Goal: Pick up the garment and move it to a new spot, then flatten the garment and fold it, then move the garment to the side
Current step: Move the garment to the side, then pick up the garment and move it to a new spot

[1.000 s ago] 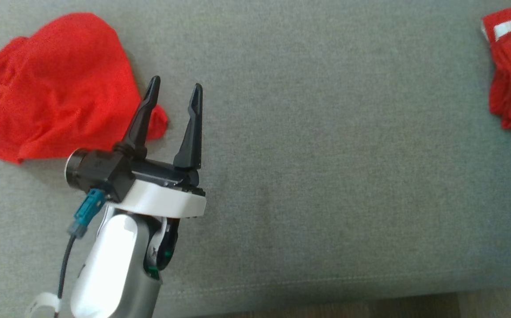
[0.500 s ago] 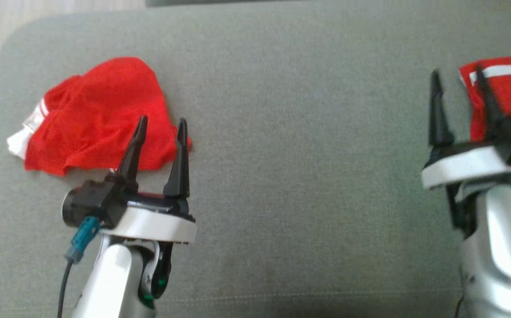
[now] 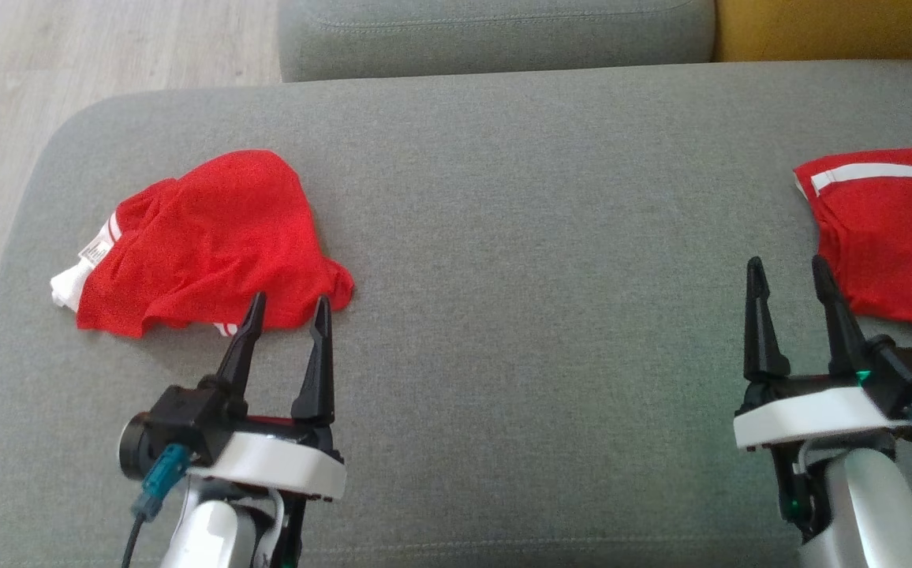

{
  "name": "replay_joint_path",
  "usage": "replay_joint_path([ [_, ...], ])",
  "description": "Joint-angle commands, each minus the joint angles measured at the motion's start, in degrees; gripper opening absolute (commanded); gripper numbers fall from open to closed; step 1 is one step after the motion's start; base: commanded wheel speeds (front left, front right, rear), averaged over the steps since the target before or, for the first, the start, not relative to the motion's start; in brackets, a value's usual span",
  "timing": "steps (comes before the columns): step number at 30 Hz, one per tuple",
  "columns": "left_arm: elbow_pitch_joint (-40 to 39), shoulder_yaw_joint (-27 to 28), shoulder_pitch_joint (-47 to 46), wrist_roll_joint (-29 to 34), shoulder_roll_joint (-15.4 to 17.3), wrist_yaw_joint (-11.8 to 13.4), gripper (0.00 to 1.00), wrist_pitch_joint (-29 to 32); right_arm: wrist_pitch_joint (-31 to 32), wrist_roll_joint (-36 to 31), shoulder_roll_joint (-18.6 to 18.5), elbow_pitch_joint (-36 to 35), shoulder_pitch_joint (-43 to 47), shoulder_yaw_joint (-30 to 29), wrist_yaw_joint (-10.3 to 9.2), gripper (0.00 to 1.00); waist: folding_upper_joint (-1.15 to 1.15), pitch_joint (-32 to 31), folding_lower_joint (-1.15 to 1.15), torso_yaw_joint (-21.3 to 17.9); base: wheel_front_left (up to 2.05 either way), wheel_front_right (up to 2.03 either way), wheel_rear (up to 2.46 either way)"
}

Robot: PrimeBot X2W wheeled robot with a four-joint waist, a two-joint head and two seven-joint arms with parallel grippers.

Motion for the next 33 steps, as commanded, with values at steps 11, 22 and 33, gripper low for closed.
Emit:
replay_joint_path([
  [11, -2.31, 1.84, -1.60, -0.77, 0.43, 0.53, 1.00, -0.29, -0.78, 0.71, -0.06, -4.82, -0.02, 2.28, 0.37, 1.00, 0.00, -0.05, 0.01, -0.33, 0.00, 0.00, 0.00],
  [22, -2.24, 1.37, -1.92, -0.89, 0.43, 0.63, 1.00, -0.29, -0.78, 1.27, -0.05, -4.81, 0.54, 1.98, 0.37, 1.00, 0.00, -0.22, 0.01, 0.92, 0.00, 0.00, 0.00],
  [33, -1.79, 2.74, -2.30, -1.16, 0.43, 1.66, 1.00, -0.29, -0.78, 0.95, -0.05, -4.02, 1.56, 5.52, 0.37, 1.00, 0.00, -0.58, 0.01, 11.18, 0.00, 0.00, 0.00],
])
